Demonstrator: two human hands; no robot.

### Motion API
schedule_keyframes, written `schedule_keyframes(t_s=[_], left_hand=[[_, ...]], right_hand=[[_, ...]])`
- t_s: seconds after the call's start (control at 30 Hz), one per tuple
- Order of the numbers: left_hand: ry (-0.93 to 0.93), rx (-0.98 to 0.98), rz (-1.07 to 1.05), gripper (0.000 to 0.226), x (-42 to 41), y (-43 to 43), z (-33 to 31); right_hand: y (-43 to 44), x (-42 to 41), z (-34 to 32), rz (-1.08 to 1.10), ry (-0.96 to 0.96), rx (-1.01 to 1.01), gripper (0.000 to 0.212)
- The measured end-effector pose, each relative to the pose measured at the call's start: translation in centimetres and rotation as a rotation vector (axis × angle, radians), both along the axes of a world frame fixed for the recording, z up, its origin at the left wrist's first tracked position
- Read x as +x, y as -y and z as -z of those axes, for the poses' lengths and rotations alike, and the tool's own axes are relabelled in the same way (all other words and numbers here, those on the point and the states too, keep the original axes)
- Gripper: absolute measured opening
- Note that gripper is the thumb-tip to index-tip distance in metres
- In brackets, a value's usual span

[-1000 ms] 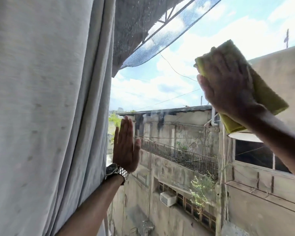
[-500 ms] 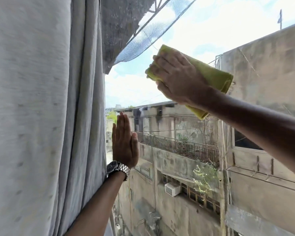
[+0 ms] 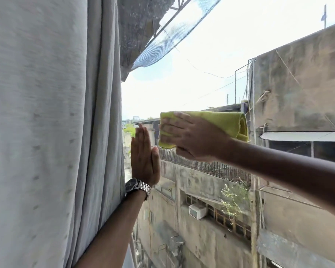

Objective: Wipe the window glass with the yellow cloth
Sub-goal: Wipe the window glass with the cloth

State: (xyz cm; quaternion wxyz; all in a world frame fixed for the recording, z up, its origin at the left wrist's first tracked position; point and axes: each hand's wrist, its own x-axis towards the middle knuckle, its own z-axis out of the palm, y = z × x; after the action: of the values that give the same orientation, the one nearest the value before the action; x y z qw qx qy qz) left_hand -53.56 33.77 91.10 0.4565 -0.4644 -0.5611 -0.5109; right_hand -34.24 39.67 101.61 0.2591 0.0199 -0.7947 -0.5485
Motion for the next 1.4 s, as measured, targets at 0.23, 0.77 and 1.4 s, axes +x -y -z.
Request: schedule_keyframes(t_s=[0.23,0.77,1.4], left_hand=[[-0.010,-0.040,0.004,0.065,0.6,0.1,0.1],[-0.177,-0.177,-0.075,0.068,11.4,-3.3,2.2],[-0.312,-0.016,-0.004,0.064,10.6,-3.7,2.6]], right_hand=[[-5.9,17.3,-11.8,-0.013,-0.518,-0.267,0.045],[-9.1,27.9,4.6,0.156,-0.452,-0.119,0.057],[-5.1,16.7,14.1,0.090,-0.373,-0.290,0.058]])
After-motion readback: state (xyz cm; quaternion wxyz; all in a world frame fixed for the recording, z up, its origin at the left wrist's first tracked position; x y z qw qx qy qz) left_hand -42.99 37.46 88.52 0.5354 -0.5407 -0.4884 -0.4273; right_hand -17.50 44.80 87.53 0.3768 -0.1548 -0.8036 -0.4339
